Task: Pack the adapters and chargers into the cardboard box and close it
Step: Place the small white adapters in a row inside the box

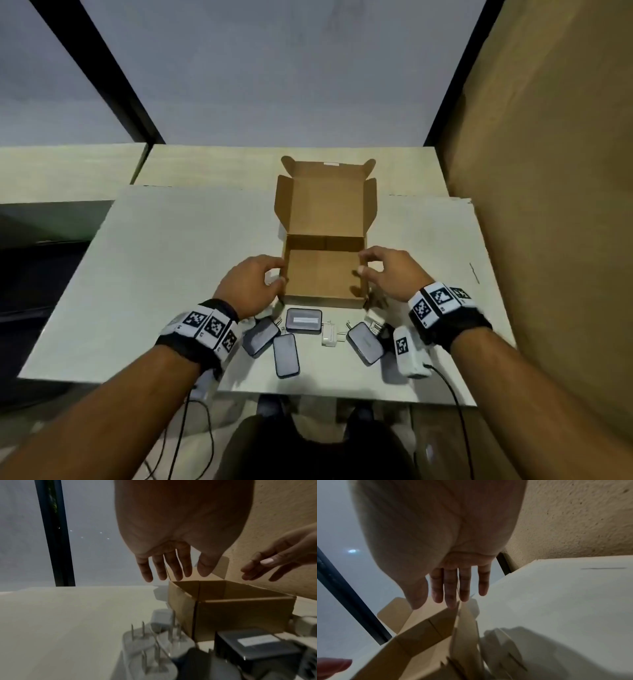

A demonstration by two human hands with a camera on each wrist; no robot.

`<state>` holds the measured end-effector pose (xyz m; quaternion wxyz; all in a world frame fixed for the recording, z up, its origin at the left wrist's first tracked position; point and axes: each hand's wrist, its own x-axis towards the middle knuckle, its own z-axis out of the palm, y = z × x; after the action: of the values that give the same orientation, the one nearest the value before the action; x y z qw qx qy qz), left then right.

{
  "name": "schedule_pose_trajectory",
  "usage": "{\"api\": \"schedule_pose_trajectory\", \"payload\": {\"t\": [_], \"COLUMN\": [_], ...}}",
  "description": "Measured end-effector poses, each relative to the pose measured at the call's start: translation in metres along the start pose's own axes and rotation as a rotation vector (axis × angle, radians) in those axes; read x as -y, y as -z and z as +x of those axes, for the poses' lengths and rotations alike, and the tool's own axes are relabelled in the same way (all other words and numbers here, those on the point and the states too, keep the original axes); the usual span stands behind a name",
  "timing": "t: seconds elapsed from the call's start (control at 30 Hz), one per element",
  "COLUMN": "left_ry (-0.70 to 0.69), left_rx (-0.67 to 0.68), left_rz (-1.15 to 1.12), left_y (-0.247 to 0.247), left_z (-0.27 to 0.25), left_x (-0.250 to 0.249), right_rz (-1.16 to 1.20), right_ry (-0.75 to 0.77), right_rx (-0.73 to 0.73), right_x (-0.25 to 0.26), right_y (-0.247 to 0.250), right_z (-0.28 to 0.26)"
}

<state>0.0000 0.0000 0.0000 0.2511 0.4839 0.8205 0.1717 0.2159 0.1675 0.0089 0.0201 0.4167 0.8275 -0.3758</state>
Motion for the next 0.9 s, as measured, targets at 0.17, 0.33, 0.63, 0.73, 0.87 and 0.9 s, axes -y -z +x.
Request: {"api": "schedule_pose_trajectory", "payload": {"t": [0.17, 0.33, 0.63, 0.73, 0.87, 0.9], "left_ry": [-0.115, -0.246, -0.401, -0.459, -0.526, -0.53], "left_rx": [-0.077, -0.112, -0.154, -0.184, -0.184, -0.17], "left_rz": [0.123, 0.082, 0.075, 0.128, 0.226, 0.252], "left_y": [-0.029, -0.041, -0.054, -0.059, -0.06, -0.06], "left_z": [0.004, 0.005, -0.005, -0.012, -0.02, -0.022], "left_x": [0.012, 0.011, 0.018, 0.021, 0.023, 0.023], "right_rz": [-0.072, -0.204, -0.468, -0.503, -0.581, -0.593], "right_ry": [0.091, 0.207, 0.216, 0.195, 0.131, 0.117], "right_rx": [-0.066, -0.103, -0.059, -0.069, -0.033, -0.025], "right_x": [-0.023, -0.027, -0.041, -0.051, -0.064, -0.064], "right_y": [-0.024, -0.034, -0.027, -0.028, -0.03, -0.031], "right_z": [0.006, 0.006, -0.018, -0.023, -0.027, -0.028]}}
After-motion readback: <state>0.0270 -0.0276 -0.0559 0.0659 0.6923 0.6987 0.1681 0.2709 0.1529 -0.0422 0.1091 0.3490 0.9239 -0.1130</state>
